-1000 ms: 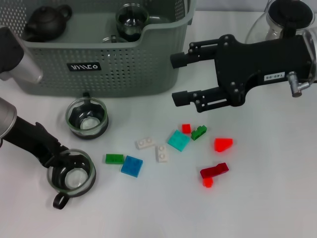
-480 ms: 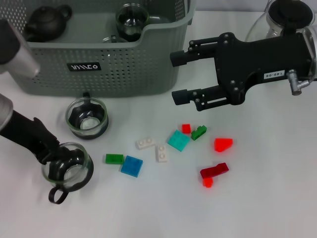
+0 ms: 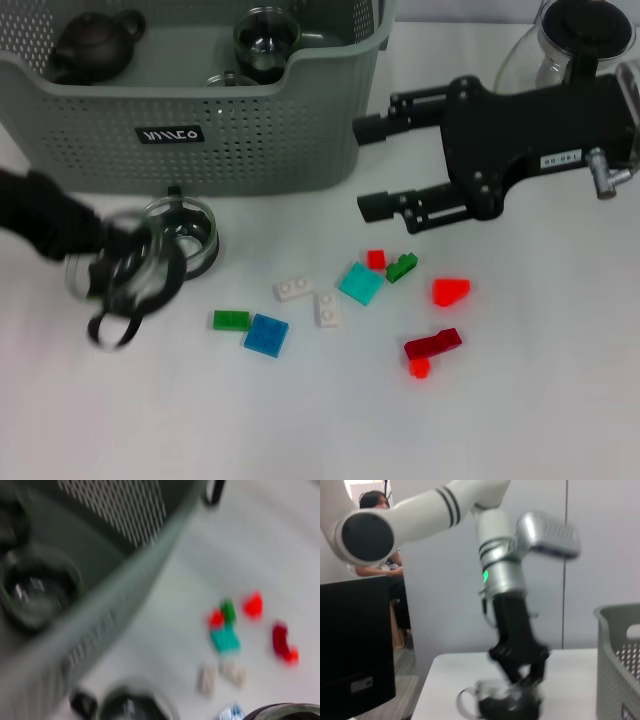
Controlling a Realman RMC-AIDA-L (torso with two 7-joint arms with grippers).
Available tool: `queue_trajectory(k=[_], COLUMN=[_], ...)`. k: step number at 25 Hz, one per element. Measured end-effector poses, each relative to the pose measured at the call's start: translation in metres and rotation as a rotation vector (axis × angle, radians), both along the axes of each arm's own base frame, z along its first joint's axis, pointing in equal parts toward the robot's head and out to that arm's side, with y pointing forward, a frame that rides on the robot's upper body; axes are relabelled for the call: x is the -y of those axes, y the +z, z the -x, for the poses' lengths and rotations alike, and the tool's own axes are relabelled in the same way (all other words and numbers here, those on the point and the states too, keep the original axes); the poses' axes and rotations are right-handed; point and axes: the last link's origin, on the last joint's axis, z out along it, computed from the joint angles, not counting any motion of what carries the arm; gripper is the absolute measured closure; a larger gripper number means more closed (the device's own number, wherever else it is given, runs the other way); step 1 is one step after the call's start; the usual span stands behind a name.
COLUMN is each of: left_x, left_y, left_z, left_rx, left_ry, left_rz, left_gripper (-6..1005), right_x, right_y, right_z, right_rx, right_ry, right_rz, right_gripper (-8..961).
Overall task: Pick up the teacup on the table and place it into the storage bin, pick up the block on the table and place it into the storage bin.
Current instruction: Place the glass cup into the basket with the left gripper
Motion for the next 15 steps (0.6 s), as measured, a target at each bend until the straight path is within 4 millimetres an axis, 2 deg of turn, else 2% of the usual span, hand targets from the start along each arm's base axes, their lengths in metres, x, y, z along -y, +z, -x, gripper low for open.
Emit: queue_trajectory(k=[3, 4, 7, 11, 15], left_x=[-0.017, -0.017, -0.035, -0.067, -0.1], left_y=[0.011, 0.011, 0.021, 0.035, 0.051], left_z=[-0.015, -0.015, -0.035, -0.057, -0.069], left_rx=[0.087, 0.087, 0.131, 0.119, 0.108], left_ry=[-0.019, -0.019, -0.059, -0.084, -0.077], left_rz=[-0.087, -0.087, -0.16, -0.246, -0.349], left_gripper=[942, 942, 942, 941, 941], right_x=[0.002, 0.003, 0.006, 0.007, 0.007], right_y=[-0.003, -0.004, -0.008, -0.012, -0.013], right_z=[-0.006, -0.008, -0.012, -0.016, -0.017], right_rx=[0.032, 0.044, 0.069, 0.078, 0.08], right_ry=[-0.01, -0.016, -0.026, -0.05, -0.069], right_rz=[0.025, 0.034, 0.065, 0.089, 0.097], right_gripper=[182, 182, 183, 183, 183])
